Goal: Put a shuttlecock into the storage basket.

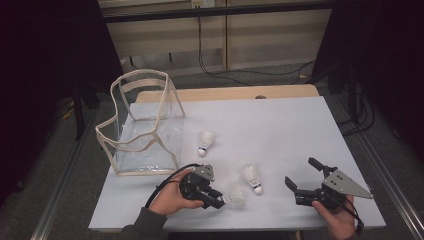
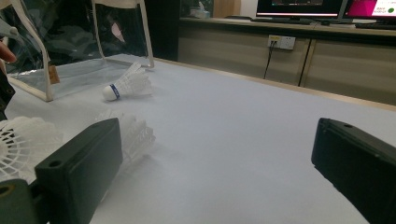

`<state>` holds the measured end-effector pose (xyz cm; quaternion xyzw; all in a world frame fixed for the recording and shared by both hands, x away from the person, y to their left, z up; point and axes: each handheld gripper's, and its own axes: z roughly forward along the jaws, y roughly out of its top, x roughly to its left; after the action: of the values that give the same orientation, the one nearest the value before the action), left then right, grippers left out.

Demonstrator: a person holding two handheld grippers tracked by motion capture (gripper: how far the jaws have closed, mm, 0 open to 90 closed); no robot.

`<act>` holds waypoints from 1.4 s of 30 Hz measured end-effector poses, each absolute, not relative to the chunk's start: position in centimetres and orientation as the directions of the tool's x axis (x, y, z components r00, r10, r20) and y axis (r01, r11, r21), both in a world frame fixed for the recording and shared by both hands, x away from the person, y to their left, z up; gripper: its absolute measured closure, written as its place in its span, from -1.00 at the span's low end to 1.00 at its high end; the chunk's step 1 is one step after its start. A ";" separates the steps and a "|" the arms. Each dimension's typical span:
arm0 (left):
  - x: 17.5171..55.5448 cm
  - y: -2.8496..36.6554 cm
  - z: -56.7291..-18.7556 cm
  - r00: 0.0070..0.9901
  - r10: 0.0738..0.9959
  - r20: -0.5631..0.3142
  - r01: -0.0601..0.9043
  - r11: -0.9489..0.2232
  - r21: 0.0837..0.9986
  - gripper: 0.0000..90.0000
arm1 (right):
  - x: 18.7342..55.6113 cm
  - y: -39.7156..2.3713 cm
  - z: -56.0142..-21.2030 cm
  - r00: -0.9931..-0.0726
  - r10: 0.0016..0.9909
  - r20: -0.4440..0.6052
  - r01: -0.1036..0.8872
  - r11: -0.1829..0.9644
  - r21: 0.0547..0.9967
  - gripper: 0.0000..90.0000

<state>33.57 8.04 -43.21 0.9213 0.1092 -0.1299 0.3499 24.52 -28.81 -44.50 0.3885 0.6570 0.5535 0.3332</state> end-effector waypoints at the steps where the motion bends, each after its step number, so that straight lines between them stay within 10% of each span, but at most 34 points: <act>1: 33.6 8.1 -43.1 0.941 0.106 -0.321 0.291 -0.735 0.612 0.45 | 24.5 -28.8 -44.5 -0.478 0.879 -0.007 0.140 0.085 0.987 -0.96; 42: 33.7 9.2 -39.9 0.909 0.286 -0.304 0.415 -0.684 0.600 0.45 | 24.7 -28.5 -44.4 -0.484 0.875 -0.014 0.129 0.087 0.988 -0.96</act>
<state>33.67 9.19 -39.95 0.9129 0.1919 -0.0931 0.3479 24.68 -28.47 -44.40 0.3821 0.6571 0.5571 0.3345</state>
